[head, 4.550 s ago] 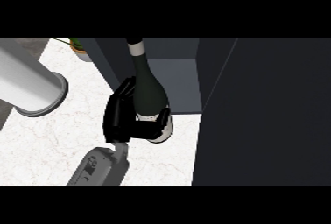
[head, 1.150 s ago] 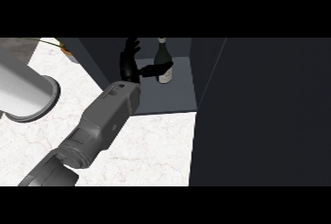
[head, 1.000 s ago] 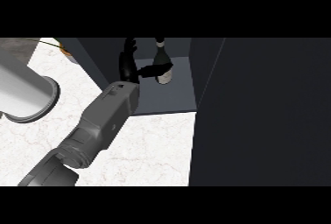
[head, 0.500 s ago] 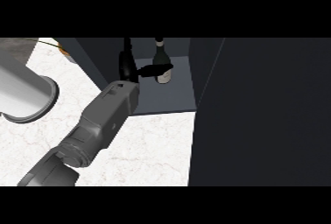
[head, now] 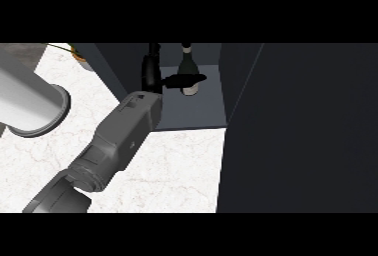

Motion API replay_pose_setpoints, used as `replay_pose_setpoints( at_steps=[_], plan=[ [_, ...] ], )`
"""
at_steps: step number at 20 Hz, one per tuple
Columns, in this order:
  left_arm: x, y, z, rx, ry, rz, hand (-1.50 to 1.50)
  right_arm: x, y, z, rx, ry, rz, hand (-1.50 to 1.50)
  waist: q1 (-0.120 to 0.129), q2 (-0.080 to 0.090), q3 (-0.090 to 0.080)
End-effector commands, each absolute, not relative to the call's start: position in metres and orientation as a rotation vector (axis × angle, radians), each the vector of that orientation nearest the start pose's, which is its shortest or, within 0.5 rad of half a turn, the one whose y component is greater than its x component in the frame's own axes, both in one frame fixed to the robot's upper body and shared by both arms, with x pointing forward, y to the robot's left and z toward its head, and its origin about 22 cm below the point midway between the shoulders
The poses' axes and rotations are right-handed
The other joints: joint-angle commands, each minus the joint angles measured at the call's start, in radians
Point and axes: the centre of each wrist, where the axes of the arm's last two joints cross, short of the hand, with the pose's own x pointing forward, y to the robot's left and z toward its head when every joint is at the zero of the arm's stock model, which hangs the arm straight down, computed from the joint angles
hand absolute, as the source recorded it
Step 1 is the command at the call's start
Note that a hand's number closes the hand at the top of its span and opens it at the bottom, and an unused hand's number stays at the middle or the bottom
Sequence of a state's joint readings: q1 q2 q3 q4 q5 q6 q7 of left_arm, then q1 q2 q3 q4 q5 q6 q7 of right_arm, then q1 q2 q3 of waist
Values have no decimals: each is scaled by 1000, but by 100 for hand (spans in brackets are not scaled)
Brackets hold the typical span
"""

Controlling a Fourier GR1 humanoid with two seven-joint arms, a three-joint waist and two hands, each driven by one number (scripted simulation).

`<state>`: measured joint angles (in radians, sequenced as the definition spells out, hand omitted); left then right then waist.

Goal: Pick up the wine, place it into the cabinet and close the cabinet

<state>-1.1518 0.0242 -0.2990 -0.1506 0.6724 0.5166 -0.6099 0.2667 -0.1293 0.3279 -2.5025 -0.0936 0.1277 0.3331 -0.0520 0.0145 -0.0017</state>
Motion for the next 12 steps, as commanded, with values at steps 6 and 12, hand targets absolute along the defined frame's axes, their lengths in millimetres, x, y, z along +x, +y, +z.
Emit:
replay_pose_setpoints(
  at_steps=[6, 12],
  plan=[
    [429, 114, 35, 75, -1879, 111, -150, 83, -214, 187, 353, -1928, 273, -150, 38, -22, 2],
    [420, 95, 44, -18, -1875, 104, -150, 80, -210, 188, 346, -1900, 265, -150, 64, -32, 2]
  ],
)
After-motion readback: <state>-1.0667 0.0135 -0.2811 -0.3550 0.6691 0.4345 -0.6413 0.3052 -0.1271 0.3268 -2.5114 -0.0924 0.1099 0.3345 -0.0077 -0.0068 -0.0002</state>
